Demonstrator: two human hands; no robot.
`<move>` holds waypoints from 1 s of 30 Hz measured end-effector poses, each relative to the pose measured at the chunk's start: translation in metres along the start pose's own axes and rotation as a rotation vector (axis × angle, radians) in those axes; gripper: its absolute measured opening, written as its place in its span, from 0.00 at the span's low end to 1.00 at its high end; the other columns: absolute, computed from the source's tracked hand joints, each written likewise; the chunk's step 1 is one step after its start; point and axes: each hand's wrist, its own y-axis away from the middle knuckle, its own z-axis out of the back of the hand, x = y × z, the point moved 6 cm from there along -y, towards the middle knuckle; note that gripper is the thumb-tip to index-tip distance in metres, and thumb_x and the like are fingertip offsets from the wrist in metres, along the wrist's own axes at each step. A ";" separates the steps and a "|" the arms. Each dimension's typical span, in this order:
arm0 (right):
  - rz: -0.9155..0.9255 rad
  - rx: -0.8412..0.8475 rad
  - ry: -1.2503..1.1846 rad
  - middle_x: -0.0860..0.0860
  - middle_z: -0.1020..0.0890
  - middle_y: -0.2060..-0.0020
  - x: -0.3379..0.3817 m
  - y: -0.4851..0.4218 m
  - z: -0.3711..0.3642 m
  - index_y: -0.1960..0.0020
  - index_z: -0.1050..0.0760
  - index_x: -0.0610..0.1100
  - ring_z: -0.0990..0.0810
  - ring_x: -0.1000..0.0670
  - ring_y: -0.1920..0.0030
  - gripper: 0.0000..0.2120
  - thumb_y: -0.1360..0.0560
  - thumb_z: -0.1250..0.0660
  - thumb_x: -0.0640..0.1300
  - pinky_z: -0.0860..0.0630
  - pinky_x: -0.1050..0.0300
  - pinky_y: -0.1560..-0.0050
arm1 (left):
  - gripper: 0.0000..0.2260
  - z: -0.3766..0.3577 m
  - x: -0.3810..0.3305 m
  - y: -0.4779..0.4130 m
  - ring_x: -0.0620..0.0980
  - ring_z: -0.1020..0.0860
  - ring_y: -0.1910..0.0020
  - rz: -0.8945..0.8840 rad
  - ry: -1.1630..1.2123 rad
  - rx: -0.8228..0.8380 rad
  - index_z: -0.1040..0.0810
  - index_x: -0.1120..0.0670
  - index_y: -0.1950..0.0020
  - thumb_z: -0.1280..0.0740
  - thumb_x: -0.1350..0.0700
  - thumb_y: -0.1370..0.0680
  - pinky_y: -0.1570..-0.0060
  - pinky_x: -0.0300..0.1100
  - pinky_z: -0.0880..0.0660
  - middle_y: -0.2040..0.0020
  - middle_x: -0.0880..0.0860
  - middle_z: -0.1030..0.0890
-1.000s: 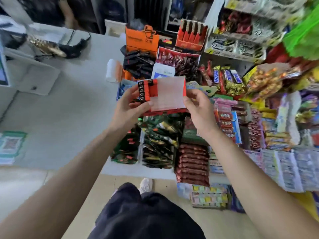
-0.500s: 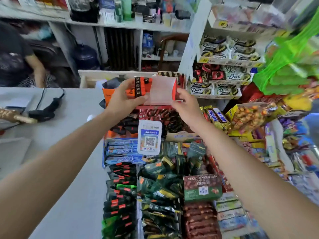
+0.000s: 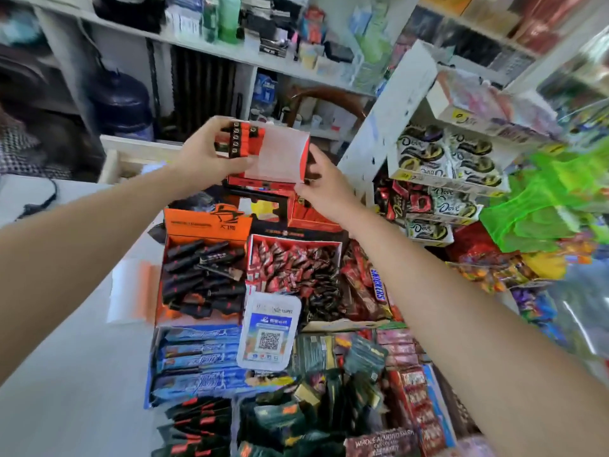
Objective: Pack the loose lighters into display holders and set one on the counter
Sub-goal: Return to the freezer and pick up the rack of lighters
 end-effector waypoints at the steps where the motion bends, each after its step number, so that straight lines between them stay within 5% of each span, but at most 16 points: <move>1: -0.012 0.014 0.021 0.48 0.21 0.37 -0.003 -0.006 -0.004 0.19 0.47 0.56 0.16 0.51 0.50 0.40 0.24 0.30 0.43 0.18 0.45 0.48 | 0.26 0.002 0.005 -0.007 0.51 0.19 0.41 0.014 -0.028 0.011 0.27 0.45 0.33 0.21 0.53 0.27 0.39 0.56 0.21 0.43 0.46 0.20; 9: 0.056 0.011 0.443 0.46 0.37 0.23 -0.009 -0.024 -0.024 0.18 0.49 0.49 0.36 0.38 0.26 0.46 0.27 0.25 0.49 0.33 0.38 0.29 | 0.31 -0.003 0.041 -0.028 0.55 0.20 0.43 0.160 -0.296 0.156 0.28 0.49 0.33 0.18 0.48 0.32 0.39 0.57 0.22 0.43 0.52 0.18; 13: 0.129 0.103 0.676 0.50 0.41 0.21 -0.007 -0.022 -0.041 0.18 0.50 0.48 0.40 0.40 0.25 0.51 0.30 0.22 0.53 0.38 0.39 0.29 | 0.32 -0.013 0.052 -0.026 0.57 0.21 0.43 0.206 -0.372 0.205 0.29 0.51 0.33 0.19 0.47 0.31 0.38 0.57 0.24 0.41 0.54 0.19; 17: 0.140 0.067 0.754 0.48 0.36 0.27 -0.010 -0.024 -0.045 0.19 0.46 0.48 0.35 0.42 0.30 0.52 0.33 0.20 0.53 0.35 0.40 0.33 | 0.31 -0.022 0.053 -0.023 0.56 0.21 0.44 0.197 -0.399 0.235 0.31 0.53 0.33 0.19 0.51 0.30 0.41 0.54 0.23 0.43 0.54 0.19; 23: 0.149 0.129 0.797 0.48 0.33 0.32 -0.010 -0.029 -0.044 0.23 0.38 0.49 0.34 0.42 0.34 0.45 0.34 0.20 0.53 0.32 0.39 0.34 | 0.31 -0.017 0.045 -0.018 0.55 0.22 0.44 0.180 -0.477 0.328 0.29 0.51 0.30 0.20 0.50 0.29 0.41 0.51 0.25 0.43 0.52 0.20; 30: 0.147 0.183 0.832 0.50 0.36 0.24 -0.014 -0.024 -0.047 0.19 0.47 0.49 0.38 0.41 0.28 0.49 0.31 0.22 0.51 0.37 0.40 0.33 | 0.33 -0.019 0.043 -0.008 0.61 0.22 0.40 0.142 -0.549 0.206 0.31 0.56 0.28 0.22 0.49 0.28 0.40 0.53 0.25 0.40 0.59 0.20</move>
